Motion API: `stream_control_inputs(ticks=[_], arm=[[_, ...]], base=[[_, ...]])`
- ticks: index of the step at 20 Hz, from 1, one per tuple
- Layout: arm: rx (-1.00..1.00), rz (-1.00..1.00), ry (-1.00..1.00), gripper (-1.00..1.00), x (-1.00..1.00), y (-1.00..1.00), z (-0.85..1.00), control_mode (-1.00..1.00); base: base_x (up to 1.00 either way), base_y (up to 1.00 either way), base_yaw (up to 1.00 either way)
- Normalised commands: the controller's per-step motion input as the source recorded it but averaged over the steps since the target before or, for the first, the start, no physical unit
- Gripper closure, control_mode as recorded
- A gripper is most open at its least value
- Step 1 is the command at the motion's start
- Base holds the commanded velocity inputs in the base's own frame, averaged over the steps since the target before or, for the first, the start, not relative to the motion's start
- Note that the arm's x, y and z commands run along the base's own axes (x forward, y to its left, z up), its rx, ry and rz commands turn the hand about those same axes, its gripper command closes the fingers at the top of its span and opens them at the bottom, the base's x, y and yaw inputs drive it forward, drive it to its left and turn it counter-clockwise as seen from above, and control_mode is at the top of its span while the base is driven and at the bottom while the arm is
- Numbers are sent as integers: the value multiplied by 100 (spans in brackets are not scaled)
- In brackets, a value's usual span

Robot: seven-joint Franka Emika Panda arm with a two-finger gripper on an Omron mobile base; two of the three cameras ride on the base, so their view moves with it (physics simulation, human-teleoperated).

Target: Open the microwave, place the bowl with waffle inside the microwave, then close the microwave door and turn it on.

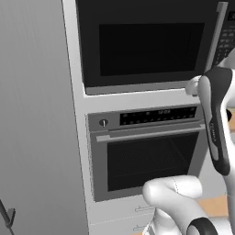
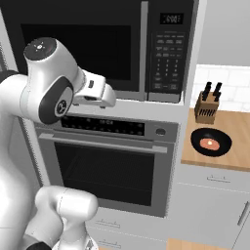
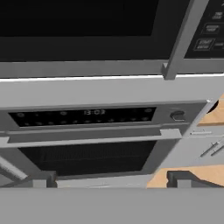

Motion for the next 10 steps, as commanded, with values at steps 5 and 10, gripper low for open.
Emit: stream_control_inputs(ticks=[5, 10], arm=[[0, 0, -25, -100, -3, 0, 11, -100], [0, -1, -18, -100, -3, 0, 6, -100]], base=[[0, 0, 0], [0, 0, 0]])
